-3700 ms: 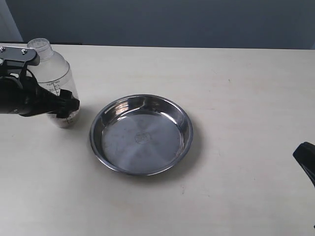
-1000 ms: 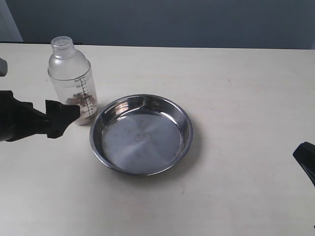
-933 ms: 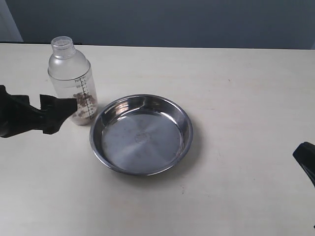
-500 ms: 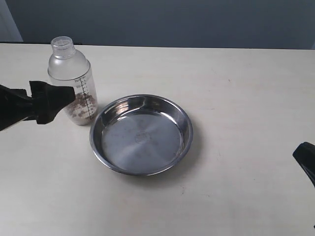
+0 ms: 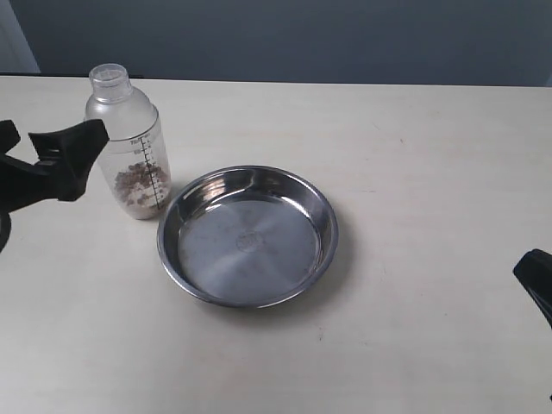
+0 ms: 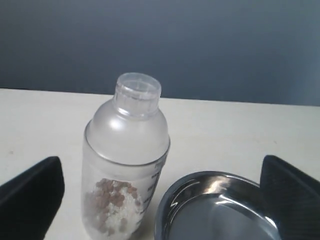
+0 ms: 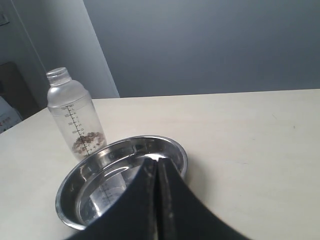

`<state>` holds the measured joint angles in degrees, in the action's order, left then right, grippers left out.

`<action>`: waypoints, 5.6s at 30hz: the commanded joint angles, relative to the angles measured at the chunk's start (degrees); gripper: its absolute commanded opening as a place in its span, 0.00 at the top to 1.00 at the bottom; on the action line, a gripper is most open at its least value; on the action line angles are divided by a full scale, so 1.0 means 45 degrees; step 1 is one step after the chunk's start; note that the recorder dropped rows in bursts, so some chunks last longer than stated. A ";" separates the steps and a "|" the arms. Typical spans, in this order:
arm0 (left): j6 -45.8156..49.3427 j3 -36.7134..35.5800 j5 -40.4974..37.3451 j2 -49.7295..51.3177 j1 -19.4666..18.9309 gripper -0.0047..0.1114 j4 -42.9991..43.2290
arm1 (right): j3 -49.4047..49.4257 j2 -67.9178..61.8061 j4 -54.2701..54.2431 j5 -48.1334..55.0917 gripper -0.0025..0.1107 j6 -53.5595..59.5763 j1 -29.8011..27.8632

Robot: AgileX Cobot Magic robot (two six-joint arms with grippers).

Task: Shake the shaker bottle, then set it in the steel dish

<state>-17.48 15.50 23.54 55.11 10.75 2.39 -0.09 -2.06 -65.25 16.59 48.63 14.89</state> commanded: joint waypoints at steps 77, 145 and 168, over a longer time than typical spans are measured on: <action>0.1369 0.3087 0.4219 0.9905 0.0052 0.05 -0.1195 | 0.0020 0.0047 -0.0042 -0.0159 0.99 0.0045 -0.0009; -0.0628 0.3652 0.2206 0.7619 0.2298 0.96 0.2148 | 0.0020 0.0047 -0.0042 -0.0839 0.99 0.0045 -0.0009; -0.2080 0.5198 -0.2269 0.6959 0.4187 0.96 0.4515 | 0.0020 0.0047 -0.0042 -0.0659 0.99 0.0045 -0.0009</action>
<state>-26.49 39.31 16.96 90.11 31.81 21.89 -0.09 -2.06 -65.28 13.68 48.63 14.89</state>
